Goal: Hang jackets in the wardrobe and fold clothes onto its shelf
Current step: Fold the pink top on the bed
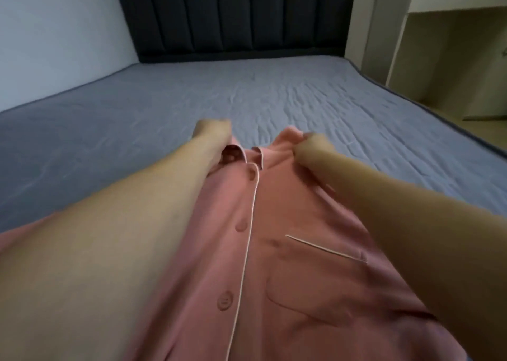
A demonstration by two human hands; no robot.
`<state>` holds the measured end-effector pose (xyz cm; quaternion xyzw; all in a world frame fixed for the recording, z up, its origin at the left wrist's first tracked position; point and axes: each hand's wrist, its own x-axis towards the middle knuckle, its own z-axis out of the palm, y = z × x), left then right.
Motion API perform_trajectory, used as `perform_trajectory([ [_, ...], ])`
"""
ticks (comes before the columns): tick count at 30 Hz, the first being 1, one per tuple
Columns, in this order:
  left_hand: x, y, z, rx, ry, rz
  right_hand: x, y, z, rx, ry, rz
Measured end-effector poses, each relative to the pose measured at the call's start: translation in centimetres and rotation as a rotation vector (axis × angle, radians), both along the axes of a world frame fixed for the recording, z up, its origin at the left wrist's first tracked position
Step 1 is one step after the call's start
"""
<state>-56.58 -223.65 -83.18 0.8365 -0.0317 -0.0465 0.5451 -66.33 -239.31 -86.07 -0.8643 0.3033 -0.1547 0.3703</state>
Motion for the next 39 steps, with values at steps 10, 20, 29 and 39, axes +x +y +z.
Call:
perform_trajectory([
  [10, -2.4, -0.1, -9.2, 0.728, -0.401, -0.491, -0.4, -0.3, -4.4, -0.565, 0.034, -0.149],
  [20, -15.2, 12.9, -9.7, 0.975, -0.303, -0.551, -13.9, 10.4, -5.9, -0.465, 0.348, 0.318],
  [29, -23.7, 19.3, -9.0, 0.644, -0.514, -0.415, -25.3, 18.2, -4.9, -0.252, 0.434, 0.215],
  [39, -29.3, 24.0, -5.1, -0.825, 0.685, -0.158, -35.2, 21.9, -1.3, 0.251, 0.247, -0.641],
])
